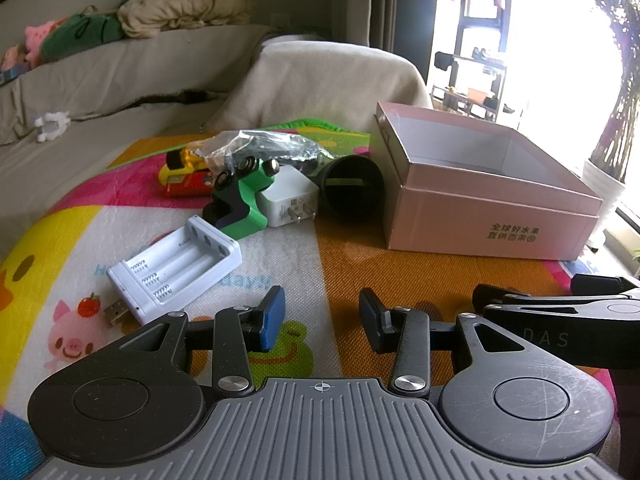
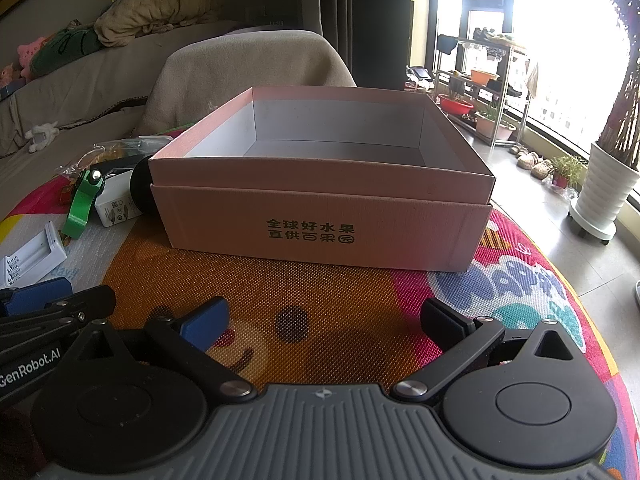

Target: Organize rigid objects

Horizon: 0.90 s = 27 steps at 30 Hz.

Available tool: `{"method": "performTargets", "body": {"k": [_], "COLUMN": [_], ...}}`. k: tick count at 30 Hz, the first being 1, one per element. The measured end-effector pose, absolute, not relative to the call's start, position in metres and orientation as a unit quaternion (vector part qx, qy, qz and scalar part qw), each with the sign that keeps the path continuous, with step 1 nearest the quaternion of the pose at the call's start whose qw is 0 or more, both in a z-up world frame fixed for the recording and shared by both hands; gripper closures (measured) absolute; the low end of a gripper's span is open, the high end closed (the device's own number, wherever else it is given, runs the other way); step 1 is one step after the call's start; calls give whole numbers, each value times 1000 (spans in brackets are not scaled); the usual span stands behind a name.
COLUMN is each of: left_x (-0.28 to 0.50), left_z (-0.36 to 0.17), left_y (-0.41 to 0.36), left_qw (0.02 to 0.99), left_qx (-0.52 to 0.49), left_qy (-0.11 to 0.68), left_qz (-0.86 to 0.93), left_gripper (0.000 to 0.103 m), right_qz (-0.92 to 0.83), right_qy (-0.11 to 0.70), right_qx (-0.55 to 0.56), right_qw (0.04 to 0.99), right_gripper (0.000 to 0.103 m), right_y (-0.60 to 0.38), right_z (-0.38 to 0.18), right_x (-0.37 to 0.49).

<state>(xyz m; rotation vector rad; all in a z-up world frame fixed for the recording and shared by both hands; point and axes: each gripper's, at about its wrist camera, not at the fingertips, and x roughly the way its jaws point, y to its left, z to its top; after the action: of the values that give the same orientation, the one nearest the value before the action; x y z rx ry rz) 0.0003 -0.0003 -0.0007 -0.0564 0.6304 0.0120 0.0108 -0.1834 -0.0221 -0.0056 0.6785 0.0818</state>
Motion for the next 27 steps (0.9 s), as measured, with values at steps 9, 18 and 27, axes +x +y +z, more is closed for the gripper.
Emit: {"method": "performTargets", "body": {"k": [9,18,27], "left_x": [0,0,-1], "left_z": [-1,0,1], "left_y": [-6,-8,-8], "left_qw": [950,950,950], "left_qx": [-14,-10,-13], "left_qy": [311,311,311], "left_qz": [10,12,10], "left_gripper": [58,58,58], "right_qz": [40,40,39], "right_qy": [333,333,332], "right_qx": [-3,-4,-5], "right_qw": [942,942,942], "right_gripper": [1,1,1], "right_y": [-183,-183,-182], "right_z": [-22,-22,-21], "right_x": [11,11,10]}}
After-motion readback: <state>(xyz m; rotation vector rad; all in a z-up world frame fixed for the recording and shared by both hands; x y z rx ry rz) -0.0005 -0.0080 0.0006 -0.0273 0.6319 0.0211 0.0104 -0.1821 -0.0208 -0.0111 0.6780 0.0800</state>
